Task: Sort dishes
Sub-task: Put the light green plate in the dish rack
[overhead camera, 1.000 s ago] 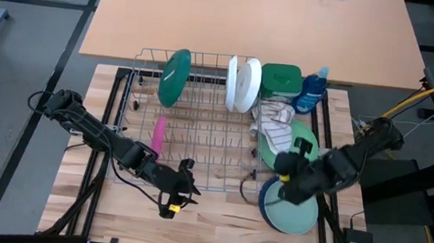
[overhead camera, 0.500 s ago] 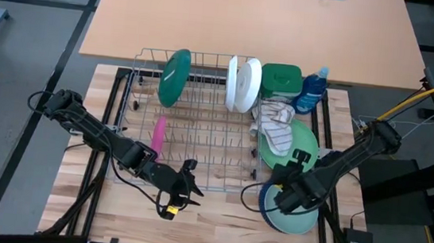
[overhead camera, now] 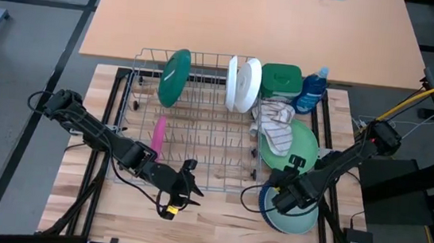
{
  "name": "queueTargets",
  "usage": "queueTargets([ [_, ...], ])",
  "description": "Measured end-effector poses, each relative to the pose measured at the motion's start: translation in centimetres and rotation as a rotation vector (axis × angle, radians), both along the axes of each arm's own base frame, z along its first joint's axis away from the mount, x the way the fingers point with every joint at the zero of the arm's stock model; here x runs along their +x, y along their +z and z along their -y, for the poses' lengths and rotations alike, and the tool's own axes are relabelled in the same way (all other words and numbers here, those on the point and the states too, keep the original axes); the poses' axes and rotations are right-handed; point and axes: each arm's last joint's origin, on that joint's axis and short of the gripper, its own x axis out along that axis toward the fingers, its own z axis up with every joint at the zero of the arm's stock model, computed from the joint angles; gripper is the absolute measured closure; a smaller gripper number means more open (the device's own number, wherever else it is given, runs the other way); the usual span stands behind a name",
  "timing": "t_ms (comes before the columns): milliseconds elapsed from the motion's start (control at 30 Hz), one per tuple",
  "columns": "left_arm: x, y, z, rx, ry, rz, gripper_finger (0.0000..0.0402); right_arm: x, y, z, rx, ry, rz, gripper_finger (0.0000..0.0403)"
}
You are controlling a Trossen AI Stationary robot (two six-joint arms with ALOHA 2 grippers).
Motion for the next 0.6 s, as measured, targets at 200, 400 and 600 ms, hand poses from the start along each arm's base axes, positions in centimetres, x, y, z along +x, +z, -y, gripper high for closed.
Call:
queueTargets([
  [200,0.0,0.0,0.0,0.0,0.0,0.0,0.0284,0.0,-0.8,0.0,0.012,0.001,0.02,0.0288],
  [400,0.0,0.0,0.0,0.0,0.0,0.0,0.0284,0.2,-1.3,0.0,0.014,0.003,0.069,0.0288],
  [600,0.0,0.0,0.0,0.0,0.0,0.0,0.0284,0.5,-1.3,0.4,-0.015,-0.014,0.094,0.0288],
])
